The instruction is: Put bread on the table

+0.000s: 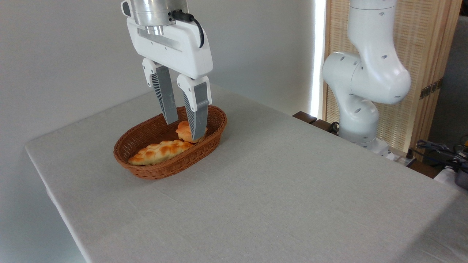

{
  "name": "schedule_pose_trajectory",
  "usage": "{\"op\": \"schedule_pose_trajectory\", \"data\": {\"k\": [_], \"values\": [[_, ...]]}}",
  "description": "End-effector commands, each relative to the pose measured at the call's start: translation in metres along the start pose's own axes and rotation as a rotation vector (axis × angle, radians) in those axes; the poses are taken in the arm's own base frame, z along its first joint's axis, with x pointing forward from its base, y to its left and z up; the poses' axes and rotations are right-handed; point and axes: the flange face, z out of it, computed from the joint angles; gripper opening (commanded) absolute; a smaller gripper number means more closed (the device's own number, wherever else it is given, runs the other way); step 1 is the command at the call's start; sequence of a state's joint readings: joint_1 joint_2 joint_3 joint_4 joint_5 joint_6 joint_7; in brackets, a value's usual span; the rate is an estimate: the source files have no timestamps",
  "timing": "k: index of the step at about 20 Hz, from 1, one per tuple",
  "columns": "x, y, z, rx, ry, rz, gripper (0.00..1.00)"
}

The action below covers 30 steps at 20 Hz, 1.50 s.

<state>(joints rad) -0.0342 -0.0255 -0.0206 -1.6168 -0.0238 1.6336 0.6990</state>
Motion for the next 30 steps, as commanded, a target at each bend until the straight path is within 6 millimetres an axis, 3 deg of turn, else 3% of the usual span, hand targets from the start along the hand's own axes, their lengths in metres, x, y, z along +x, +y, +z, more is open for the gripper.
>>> {"op": "schedule_pose_trajectory", "data": {"k": [1,19,25,30], "values": [[-0.001,0.003,0.001,-0.010,0.006,0.003,1.00],[0.005,0.006,0.004,-0.002,0.026,0.013,1.00],[0.042,0.044,0.027,0.027,0.064,0.108,1.00],[0.069,0.090,0.062,0.015,0.054,0.194,1.00]]}}
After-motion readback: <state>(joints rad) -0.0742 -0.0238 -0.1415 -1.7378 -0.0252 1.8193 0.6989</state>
